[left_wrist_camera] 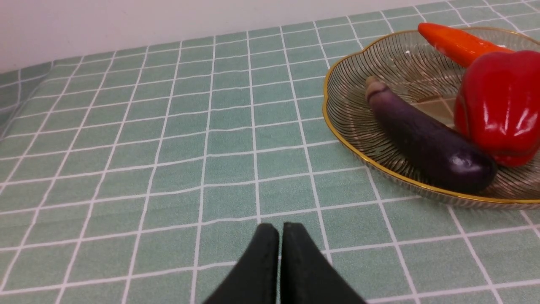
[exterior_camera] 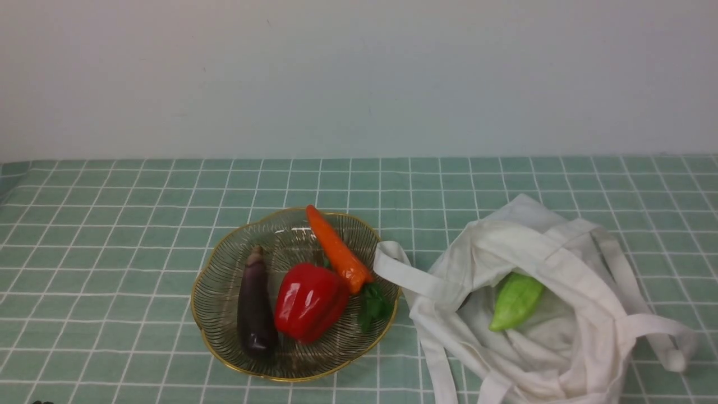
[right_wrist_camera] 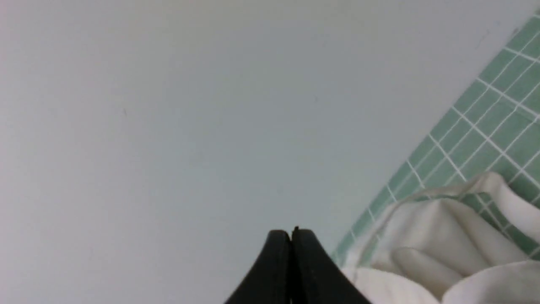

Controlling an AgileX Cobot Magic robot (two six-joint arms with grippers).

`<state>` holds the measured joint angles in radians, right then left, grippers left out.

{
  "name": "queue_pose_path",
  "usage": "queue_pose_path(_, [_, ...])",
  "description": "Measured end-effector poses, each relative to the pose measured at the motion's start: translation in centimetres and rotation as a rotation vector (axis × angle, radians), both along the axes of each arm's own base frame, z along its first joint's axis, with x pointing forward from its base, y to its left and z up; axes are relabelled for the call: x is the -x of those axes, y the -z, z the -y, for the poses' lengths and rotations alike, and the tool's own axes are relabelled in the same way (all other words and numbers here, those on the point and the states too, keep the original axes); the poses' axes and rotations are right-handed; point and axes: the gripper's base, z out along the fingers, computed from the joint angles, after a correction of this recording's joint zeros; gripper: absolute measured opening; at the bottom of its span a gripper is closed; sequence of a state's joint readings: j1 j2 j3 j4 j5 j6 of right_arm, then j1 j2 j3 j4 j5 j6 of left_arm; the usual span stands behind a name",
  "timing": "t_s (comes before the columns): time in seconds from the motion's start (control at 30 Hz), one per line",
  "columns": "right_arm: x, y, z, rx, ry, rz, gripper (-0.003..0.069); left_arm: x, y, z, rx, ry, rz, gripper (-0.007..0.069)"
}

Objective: Take vegetables from cloth bag on blue coffee tablecloth place on plate.
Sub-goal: 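Reach into the cloth bag and grasp the green vegetable inside with the right gripper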

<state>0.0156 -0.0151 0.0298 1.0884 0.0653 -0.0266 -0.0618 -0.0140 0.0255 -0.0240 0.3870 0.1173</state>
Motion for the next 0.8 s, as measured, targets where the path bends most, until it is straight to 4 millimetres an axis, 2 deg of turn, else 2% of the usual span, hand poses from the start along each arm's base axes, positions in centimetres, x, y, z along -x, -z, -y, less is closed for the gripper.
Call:
queue_pose_path(0.13, [0.1, -0.2, 0.9, -0.202, 0.077, 0.035, -0.0014, 0.0, 0.0, 0.0, 0.000, 0.000, 0.000, -0.0008])
queue_pose_path(0.23, [0.2, -0.8, 0.7, -0.181, 0.061, 0.044, -0.0014, 0.0, 0.0, 0.0, 0.000, 0.000, 0.000, -0.0008])
queue_pose_path(0.27, [0.4, -2.3, 0.2, -0.069, 0.013, 0.068, -0.0014, 0.0, 0.0, 0.0, 0.000, 0.000, 0.000, -0.0008])
queue_pose_path(0.3, [0.4, -2.9, -0.1, -0.032, -0.016, 0.072, -0.0014, 0.0, 0.0, 0.0, 0.000, 0.000, 0.000, -0.0008])
queue_pose_path(0.33, [0.6, -5.4, -0.8, 0.108, -0.083, 0.089, -0.0014, 0.0, 0.0, 0.0, 0.000, 0.000, 0.000, -0.0008])
queue_pose_path(0.4, [0.2, -8.1, -2.0, 0.249, -0.199, 0.060, -0.0014, 0.0, 0.0, 0.0, 0.000, 0.000, 0.000, -0.0008])
queue_pose_path(0.47, [-1.7, -9.6, -3.2, 0.392, -0.339, -0.060, -0.0014, 0.0, 0.0, 0.0, 0.000, 0.000, 0.000, -0.0008])
queue_pose_path(0.5, [-1.9, -9.7, -3.3, 0.401, -0.354, -0.074, -0.0014, 0.0, 0.0, 0.0, 0.000, 0.000, 0.000, -0.0008])
queue_pose_path(0.57, [-5.0, -10.2, -4.4, 0.533, -0.558, -0.281, -0.0013, 0.0, 0.0, 0.0, 0.000, 0.000, 0.000, -0.0008])
queue_pose_path(0.6, [-5.9, -10.1, -4.6, 0.554, -0.596, -0.331, -0.0013, 0.0, 0.0, 0.0, 0.000, 0.000, 0.000, -0.0008])
queue_pose_path(0.63, [-8.1, -9.4, -4.7, 0.597, -0.664, -0.454, -0.0011, 0.0, 0.0, 0.0, 0.000, 0.000, 0.000, -0.0008])
queue_pose_path(0.7, [-10.0, -9.1, -4.7, 0.620, -0.701, -0.533, -0.0011, 0.0, 0.0, 0.0, 0.000, 0.000, 0.000, -0.0008])
queue_pose_path(0.8, [-13.6, -7.4, -5.1, 0.659, -0.763, -0.660, -0.0011, 0.0, 0.0, 0.0, 0.000, 0.000, 0.000, -0.0008])
